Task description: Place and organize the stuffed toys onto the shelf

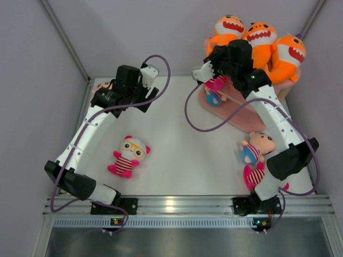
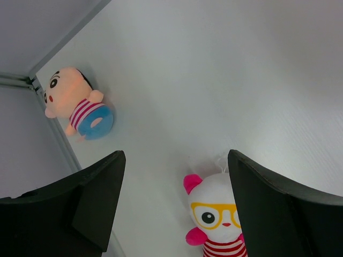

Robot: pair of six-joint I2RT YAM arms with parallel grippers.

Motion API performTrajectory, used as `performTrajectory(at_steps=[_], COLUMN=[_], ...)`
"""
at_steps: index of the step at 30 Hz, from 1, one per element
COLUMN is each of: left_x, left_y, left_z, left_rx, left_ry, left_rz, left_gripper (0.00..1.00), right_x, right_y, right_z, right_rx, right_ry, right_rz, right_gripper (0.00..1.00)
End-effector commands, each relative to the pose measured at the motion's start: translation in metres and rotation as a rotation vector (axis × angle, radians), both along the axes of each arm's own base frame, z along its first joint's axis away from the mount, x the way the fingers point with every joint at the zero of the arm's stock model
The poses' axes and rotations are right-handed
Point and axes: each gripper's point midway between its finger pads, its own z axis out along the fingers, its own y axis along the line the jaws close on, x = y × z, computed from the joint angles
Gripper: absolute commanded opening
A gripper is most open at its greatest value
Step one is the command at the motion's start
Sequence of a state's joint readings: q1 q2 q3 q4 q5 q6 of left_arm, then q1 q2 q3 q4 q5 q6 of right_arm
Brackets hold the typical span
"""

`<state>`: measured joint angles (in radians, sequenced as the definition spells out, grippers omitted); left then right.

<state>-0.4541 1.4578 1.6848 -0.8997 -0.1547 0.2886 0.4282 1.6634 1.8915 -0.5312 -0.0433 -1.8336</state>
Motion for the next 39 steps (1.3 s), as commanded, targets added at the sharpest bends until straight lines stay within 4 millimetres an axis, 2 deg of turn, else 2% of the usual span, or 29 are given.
performTrajectory(at_steps=[1, 4, 5, 6, 10, 13, 16, 19, 20, 21, 22, 23, 24, 25, 26, 27, 28, 29, 31, 32, 33, 34, 35, 36, 37, 38, 39], left_x=[-0.002, -0.003, -0.003, -0.003, -0.003, -0.004, -0.004, 0.0, 0.001, 0.003, 0.004, 0.008, 0.007, 0.003, 0.001, -0.003, -0.011, -0.017, -0.03, -0.037, -0.042, -0.051, -0.058, -0.062, -0.07, -0.075, -0.078], left_y=[0.004, 0.006, 0.005, 0.005, 0.002, 0.001, 0.008, 0.021, 0.025, 0.035, 0.042, 0.068, 0.078, 0.089, 0.104, 0.113, 0.128, 0.136, 0.155, 0.173, 0.182, 0.19, 0.203, 0.208, 0.21, 0.216, 0.218], left_z=[0.023, 0.018, 0.018, 0.016, 0.012, 0.01, 0.009, 0.005, 0.004, 0.001, 0.001, 0.0, 0.0, 0.001, 0.002, 0.004, 0.005, 0.007, 0.006, 0.003, 0.001, -0.009, -0.015, -0.022, -0.039, -0.048, -0.058], left_rx=[-0.015, -0.004, -0.006, -0.004, -0.009, -0.006, 0.013, 0.021, 0.007, -0.05, -0.087, -0.124, -0.16, -0.189, -0.228, -0.23, -0.221, -0.213, -0.196, -0.187, -0.181, -0.172, -0.167, -0.165, -0.161, -0.159, -0.157], left_ry=[-0.063, -0.054, -0.053, -0.049, -0.036, -0.032, -0.036, -0.032, -0.025, -0.001, 0.012, 0.022, 0.029, 0.031, 0.031, 0.023, 0.012, 0.006, 0.004, 0.011, 0.013, 0.026, 0.036, 0.05, 0.09, 0.109, 0.13], left_rz=[0.0, 0.002, 0.0, -0.003, -0.014, -0.019, 0.009, 0.081, 0.1, 0.13, 0.15, 0.221, 0.244, 0.272, 0.298, 0.316, 0.355, 0.372, 0.421, 0.477, 0.507, 0.534, 0.582, 0.598, 0.614, 0.637, 0.646], left_gripper=[0.83, 0.83, 0.83, 0.83, 0.83, 0.83, 0.84, 0.86, 0.86, 0.86, 0.86, 0.86, 0.86, 0.86, 0.86, 0.86, 0.86, 0.86, 0.87, 0.88, 0.88, 0.88, 0.88, 0.88, 0.88, 0.88, 0.88], right_x=[-0.01, -0.009, -0.009, -0.011, -0.026, -0.049, -0.078, -0.116, -0.131, -0.14, -0.147, -0.163, -0.167, -0.175, -0.197, -0.195, -0.214, -0.211, -0.214, -0.221, -0.221, -0.215, -0.232, -0.238, -0.239, -0.258, -0.266], right_y=[-0.001, 0.003, 0.005, 0.006, 0.026, 0.048, 0.069, 0.082, 0.078, 0.078, 0.075, 0.069, 0.074, 0.075, 0.071, 0.079, 0.082, 0.094, 0.111, 0.132, 0.145, 0.165, 0.189, 0.203, 0.226, 0.245, 0.257], right_z=[0.015, 0.022, 0.028, 0.031, 0.041, 0.053, 0.079, 0.119, 0.136, 0.139, 0.155, 0.168, 0.154, 0.153, 0.17, 0.145, 0.148, 0.117, 0.088, 0.058, 0.04, 0.009, -0.011, -0.029, -0.06, -0.076, -0.093], right_rx=[0.025, 0.052, 0.067, 0.082, 0.17, 0.251, 0.381, 0.637, 0.714, 0.831, 0.918, 0.993, 1.101, 1.162, 1.296, 1.327, 1.393, 1.403, 1.424, 1.402, 1.387, 1.353, 1.29, 1.231, 1.175, 1.102, 1.058], right_ry=[-0.033, -0.067, -0.085, -0.088, -0.072, -0.051, -0.035, 0.027, 0.029, 0.106, 0.098, 0.111, 0.24, 0.292, 0.349, 0.442, 0.52, 0.614, 0.727, 0.828, 0.88, 0.948, 1.026, 1.073, 1.137, 1.164, 1.183], right_rz=[-0.015, -0.018, -0.016, -0.014, 0.06, 0.144, 0.252, 0.381, 0.406, 0.419, 0.443, 0.467, 0.465, 0.491, 0.557, 0.552, 0.618, 0.596, 0.592, 0.574, 0.55, 0.488, 0.484, 0.454, 0.424, 0.46, 0.461], right_gripper=[0.29, 0.48, 0.71, 0.99, 0.99, 0.99, 0.99, 0.99, 0.99, 0.99, 0.99, 0.99, 0.99, 0.99, 0.99, 0.99, 0.99, 0.99, 0.99, 0.99, 0.99, 0.99, 0.99, 0.99, 0.99, 0.99, 0.99])
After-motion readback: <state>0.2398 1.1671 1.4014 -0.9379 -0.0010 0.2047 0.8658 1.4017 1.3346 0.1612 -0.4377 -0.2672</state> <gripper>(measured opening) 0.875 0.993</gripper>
